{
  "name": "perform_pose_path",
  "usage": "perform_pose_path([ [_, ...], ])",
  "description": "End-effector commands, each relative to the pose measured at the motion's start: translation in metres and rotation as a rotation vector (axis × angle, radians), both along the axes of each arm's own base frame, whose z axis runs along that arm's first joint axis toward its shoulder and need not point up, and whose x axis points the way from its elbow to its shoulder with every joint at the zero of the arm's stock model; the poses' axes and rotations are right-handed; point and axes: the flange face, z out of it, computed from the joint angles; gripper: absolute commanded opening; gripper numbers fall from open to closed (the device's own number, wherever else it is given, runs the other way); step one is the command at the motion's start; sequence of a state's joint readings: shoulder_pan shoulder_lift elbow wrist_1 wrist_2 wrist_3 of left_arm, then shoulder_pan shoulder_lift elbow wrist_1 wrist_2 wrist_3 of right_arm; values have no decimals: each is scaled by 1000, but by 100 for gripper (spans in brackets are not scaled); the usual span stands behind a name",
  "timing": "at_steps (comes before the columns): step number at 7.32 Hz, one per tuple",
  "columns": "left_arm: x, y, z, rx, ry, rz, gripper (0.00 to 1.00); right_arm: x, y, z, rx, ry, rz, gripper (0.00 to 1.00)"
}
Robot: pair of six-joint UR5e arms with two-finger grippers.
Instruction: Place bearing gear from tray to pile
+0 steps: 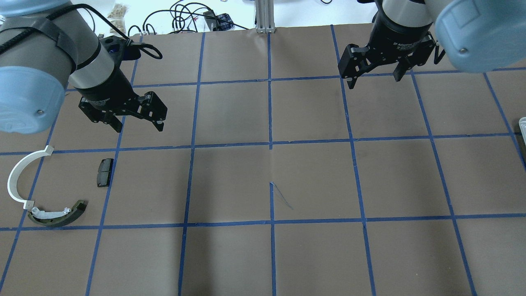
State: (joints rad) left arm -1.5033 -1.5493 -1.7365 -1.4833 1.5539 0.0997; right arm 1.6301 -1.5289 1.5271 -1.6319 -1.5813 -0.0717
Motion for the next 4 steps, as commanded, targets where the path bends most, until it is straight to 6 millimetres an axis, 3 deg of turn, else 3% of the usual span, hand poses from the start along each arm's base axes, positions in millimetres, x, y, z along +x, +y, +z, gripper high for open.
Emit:
perform_pose_path([
  [1,0,0,0,0,0,0,100,-3,-2,-2,2,1,1,100],
  [2,0,0,1,-2,1,0,100,-18,-7,-2,3,3,4,100],
  [3,0,0,1,-3,1,0,100,-52,-15,-4,9,10,36,100],
  [4,0,1,1,-3,1,0,100,-99,-22,-6,17,16,71,100],
])
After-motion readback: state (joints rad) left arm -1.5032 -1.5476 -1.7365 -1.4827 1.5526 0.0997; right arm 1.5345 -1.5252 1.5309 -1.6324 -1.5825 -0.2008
